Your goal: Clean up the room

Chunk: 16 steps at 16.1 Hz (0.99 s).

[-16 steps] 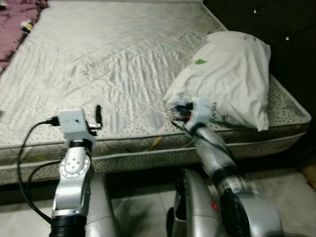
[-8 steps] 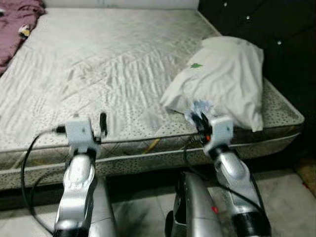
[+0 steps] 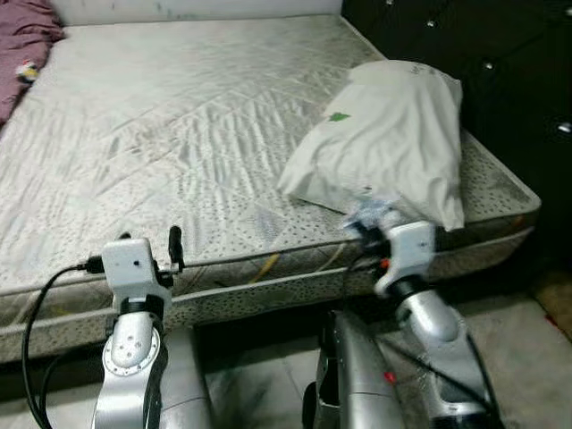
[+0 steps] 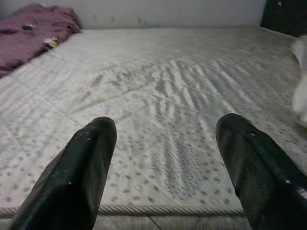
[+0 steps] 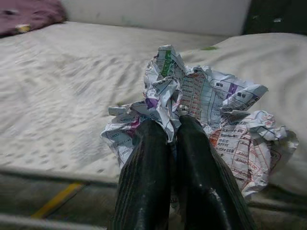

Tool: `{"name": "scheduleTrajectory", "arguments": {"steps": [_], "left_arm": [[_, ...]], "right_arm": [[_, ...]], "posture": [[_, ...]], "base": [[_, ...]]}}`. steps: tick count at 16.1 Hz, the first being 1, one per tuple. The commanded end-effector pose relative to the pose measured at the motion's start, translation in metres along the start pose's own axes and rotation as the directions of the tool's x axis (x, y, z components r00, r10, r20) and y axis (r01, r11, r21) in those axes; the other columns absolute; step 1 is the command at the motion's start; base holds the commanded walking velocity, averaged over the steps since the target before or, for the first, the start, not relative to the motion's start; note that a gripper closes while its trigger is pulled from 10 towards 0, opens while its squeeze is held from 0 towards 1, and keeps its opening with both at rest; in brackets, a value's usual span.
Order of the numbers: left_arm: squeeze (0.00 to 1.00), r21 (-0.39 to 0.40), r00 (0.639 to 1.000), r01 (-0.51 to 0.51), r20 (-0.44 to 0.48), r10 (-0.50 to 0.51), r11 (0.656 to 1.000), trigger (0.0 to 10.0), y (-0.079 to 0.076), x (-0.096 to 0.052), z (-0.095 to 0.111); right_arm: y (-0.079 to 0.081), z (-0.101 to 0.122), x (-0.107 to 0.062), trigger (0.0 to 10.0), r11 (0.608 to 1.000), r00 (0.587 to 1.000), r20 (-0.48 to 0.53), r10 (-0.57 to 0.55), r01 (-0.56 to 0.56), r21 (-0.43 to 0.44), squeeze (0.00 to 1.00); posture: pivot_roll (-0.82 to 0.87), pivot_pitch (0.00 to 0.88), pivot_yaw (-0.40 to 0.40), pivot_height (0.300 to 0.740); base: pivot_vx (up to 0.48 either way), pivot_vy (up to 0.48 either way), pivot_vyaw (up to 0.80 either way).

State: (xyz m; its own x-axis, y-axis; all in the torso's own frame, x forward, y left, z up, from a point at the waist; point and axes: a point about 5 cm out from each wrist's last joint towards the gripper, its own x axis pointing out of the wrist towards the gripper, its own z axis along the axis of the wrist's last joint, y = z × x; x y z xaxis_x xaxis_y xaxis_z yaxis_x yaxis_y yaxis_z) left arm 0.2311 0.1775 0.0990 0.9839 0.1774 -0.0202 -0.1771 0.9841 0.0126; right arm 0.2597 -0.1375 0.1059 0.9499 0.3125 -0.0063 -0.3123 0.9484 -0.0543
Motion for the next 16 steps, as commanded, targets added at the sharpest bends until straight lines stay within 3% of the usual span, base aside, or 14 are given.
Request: {"name": "scheduleTrajectory", "arguments": {"steps": [1, 2, 7, 11, 16], "left_arm": [[0.0, -0.003, 1.0, 0.014, -0.008, -0.014, 1.0, 10.0, 0.0, -0.002, 0.001], [0.0, 0.0, 1.0, 0.023, -0.004, -0.023, 1.0, 10.0, -0.002, -0.001, 0.002], [0.0, -0.008, 0.999, 0.044, 0.025, -0.044, 0.999, 10.0, -0.005, 0.004, 0.011], [0.0, -0.004, 0.999, 0.05, 0.018, -0.05, 0.999, 10.0, -0.005, 0.003, 0.01], [0.0, -0.005, 0.998, 0.055, 0.013, -0.055, 0.998, 10.0, -0.007, 0.004, 0.009]], "right_arm": [[-0.001, 0.01, 0.0, 10.0, 1.0, 1.0, 0.027, 0.004, -0.003, -0.006, 0.0], [-0.004, 0.011, 0.002, 10.0, 0.999, 0.999, 0.031, -0.025, 0.023, 0.045, 0.0], [-0.005, 0.021, 0.009, 10.0, 0.998, 0.999, 0.05, -0.02, 0.017, 0.061, 0.0], [-0.009, 0.023, 0.013, 10.0, 0.998, 0.999, 0.044, -0.02, 0.017, 0.064, 0.0], [-0.001, 0.022, 0.011, 10.0, 0.998, 0.998, 0.056, 0.029, -0.032, 0.056, 0.0]], "posture": [[-0.04, 0.0, -0.024, 0.515], [-0.04, 0.0, -0.024, 0.515], [-0.03, 0.0, -0.021, 0.515], [-0.02, 0.0, -0.02, 0.565], [-0.02, 0.0, -0.023, 0.585]], "base": [[0.0, 0.0, 0.0], [0.0, 0.0, 0.0], [0.0, 0.0, -0.57], [0.0, 0.0, 0.0], [0.0, 0.0, 0.0]]}}
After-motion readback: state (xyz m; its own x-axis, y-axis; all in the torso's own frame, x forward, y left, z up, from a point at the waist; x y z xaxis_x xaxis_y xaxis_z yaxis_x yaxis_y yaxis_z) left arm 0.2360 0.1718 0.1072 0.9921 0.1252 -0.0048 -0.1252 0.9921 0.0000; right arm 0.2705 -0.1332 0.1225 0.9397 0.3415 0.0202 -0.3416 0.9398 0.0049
